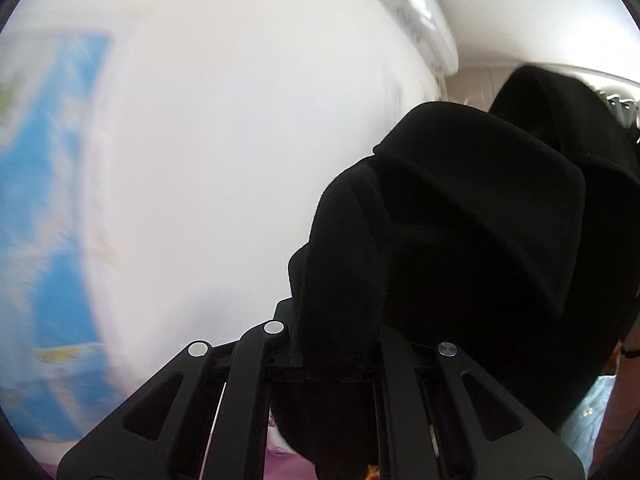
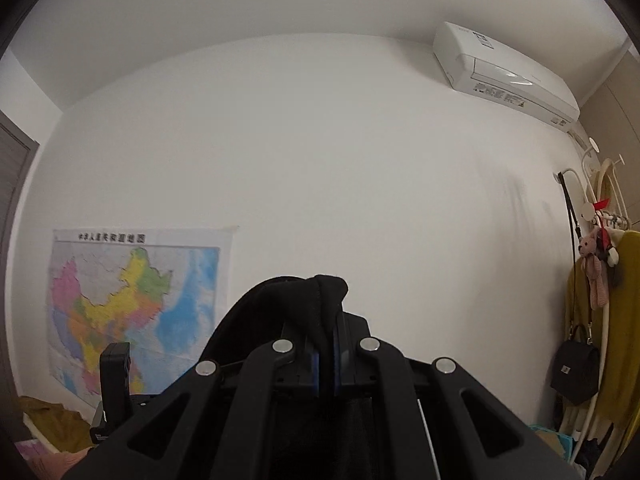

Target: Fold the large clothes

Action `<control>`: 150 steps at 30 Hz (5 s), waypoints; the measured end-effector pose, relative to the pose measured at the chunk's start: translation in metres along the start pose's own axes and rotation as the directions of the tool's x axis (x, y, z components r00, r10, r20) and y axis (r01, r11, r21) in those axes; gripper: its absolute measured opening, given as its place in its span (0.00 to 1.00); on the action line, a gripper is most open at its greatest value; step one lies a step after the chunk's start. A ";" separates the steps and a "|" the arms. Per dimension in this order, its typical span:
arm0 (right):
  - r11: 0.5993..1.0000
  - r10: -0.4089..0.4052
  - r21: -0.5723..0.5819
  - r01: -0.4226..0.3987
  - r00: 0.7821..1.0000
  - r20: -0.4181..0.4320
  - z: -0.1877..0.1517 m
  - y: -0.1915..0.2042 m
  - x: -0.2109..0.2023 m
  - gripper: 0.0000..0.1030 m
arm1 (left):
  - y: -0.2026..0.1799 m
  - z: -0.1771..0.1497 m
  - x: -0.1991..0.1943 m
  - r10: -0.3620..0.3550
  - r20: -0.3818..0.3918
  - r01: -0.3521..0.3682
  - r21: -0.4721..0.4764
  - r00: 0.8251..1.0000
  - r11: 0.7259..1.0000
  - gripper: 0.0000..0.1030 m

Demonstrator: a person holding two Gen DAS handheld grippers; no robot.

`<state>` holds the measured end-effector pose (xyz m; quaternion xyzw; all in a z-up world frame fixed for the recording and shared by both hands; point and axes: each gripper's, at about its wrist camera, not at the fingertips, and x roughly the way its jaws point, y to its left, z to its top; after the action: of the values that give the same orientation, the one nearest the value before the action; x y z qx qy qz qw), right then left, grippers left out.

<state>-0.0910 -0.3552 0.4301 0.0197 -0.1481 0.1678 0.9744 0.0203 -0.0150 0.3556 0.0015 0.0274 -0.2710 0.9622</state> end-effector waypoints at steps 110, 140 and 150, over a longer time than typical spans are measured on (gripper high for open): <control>0.905 0.221 0.328 0.271 0.361 -0.906 -0.494 -0.016 0.018 0.54 | 0.051 -0.354 -0.102 0.180 -0.652 -0.267 -0.035 0.737 0.963 0.90; 0.839 0.487 0.533 -0.110 0.586 -0.647 -0.316 0.018 -0.041 0.05 | 0.030 -0.348 -0.102 0.049 -0.617 -0.163 -0.129 0.785 0.978 0.93; 0.817 0.576 0.520 -0.250 0.282 -0.768 -0.393 0.170 0.082 0.11 | 0.038 -0.336 -0.127 -0.008 -0.554 -0.097 -0.159 0.832 0.982 0.95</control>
<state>0.0369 -0.1339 0.0766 0.0336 0.4286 0.4206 0.7989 -0.0855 0.0890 0.0269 -0.0071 0.3283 -0.2327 0.9155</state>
